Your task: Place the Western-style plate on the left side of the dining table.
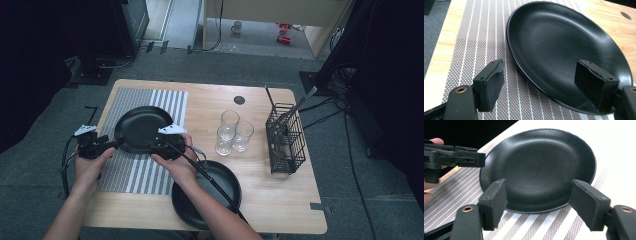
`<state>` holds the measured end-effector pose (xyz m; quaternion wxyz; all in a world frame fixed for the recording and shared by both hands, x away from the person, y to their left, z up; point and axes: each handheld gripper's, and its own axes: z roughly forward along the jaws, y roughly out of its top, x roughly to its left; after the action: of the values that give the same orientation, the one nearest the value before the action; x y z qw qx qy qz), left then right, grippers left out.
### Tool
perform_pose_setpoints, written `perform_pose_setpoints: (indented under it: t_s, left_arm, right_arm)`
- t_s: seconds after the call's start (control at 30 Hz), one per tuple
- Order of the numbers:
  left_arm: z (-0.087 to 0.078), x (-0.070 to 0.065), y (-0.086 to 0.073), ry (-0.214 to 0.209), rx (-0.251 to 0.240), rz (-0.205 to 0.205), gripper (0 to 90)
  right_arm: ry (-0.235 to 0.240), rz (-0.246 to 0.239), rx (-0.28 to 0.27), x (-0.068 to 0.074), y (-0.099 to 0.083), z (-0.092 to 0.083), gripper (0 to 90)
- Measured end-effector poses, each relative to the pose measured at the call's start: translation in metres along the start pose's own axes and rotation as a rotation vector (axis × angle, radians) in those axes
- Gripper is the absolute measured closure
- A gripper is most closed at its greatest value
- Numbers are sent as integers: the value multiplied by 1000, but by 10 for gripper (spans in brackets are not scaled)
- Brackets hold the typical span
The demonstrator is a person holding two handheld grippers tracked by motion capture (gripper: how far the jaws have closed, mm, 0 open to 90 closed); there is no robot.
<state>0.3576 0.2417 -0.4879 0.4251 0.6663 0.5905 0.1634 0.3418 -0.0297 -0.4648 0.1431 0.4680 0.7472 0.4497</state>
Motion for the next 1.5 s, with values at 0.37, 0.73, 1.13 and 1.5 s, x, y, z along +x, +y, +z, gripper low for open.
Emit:
perform_pose_setpoints:
  t_s: [0.37, 0.73, 1.13, 1.5]
  left_arm:
    - [-20, -21, -8, -17, -27, 37, 243]
    - [-31, -37, -25, -36, -27, 67, 243]
    - [-40, -59, -40, -96, -9, 122, 236]
    - [-39, -74, -62, -112, 39, 180, 223]
  right_arm:
    - [6, 17, 43, 9, -8, -17, 124]
    - [24, 33, 66, 12, -18, -34, 0]
    - [25, 36, 42, 7, -29, -60, 0]
    - [39, 43, 19, 3, -38, -80, 0]
